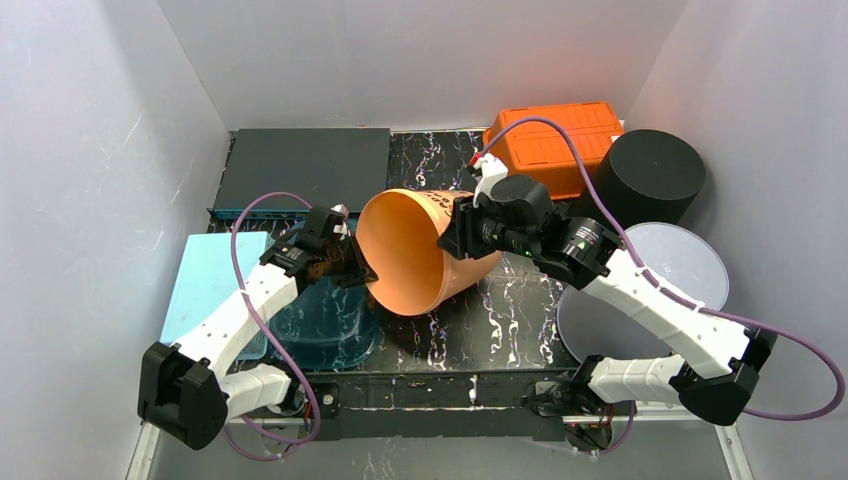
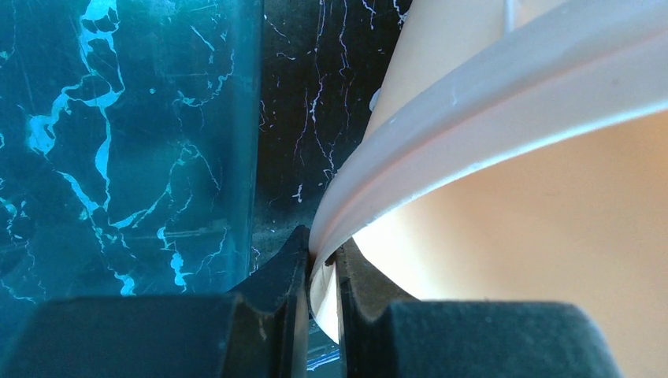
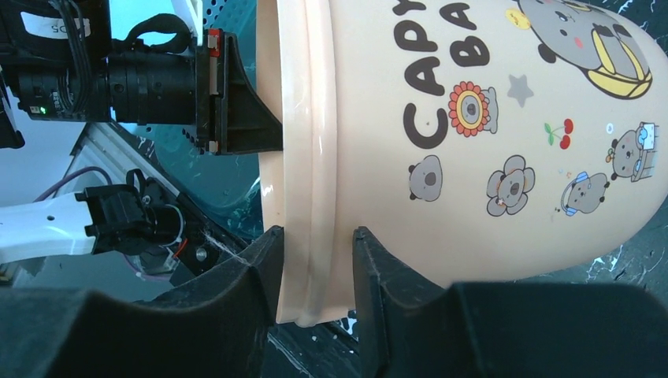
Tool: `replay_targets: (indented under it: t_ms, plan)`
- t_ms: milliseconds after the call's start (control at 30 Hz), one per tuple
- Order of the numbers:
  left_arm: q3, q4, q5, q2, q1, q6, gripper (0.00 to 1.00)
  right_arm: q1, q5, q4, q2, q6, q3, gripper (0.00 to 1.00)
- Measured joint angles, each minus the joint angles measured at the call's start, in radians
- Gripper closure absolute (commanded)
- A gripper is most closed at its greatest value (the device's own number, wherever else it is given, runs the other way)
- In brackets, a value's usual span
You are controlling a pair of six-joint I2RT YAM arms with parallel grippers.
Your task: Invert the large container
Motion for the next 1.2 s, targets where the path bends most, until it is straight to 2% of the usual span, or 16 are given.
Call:
replay_targets:
  t_ms: [133,200,267,433,900,1200]
  plan:
    - [0.0,-0.001,-0.003,0.001,-0.001,-0.001,0.99,0.0,-0.021,0.001,0.002,-0.008,0.007,0.74]
    - [0.0,-0.003,-0.006,0.001,-0.002,-0.003,0.98,-0.001,-0.027,0.003,0.002,-0.013,0.011,0.89]
    - [0.0,-0.006,-0.007,0.001,-0.002,-0.004,0.97,-0.003,-0.037,0.003,0.004,-0.014,0.011,0.93]
    - [0.0,-0.009,-0.01,0.001,-0.005,-0.008,0.93,-0.004,-0.042,-0.003,0.004,-0.021,0.013,0.98]
    - [0.0,-0.048,0.024,0.001,-0.039,0.015,0.5,0.008,-0.045,-0.017,-0.009,-0.165,-0.021,0.99]
    - [0.0,-0.09,0.023,-0.07,-0.039,0.024,0.4,0.01,-0.057,-0.05,-0.034,-0.278,-0.114,0.99]
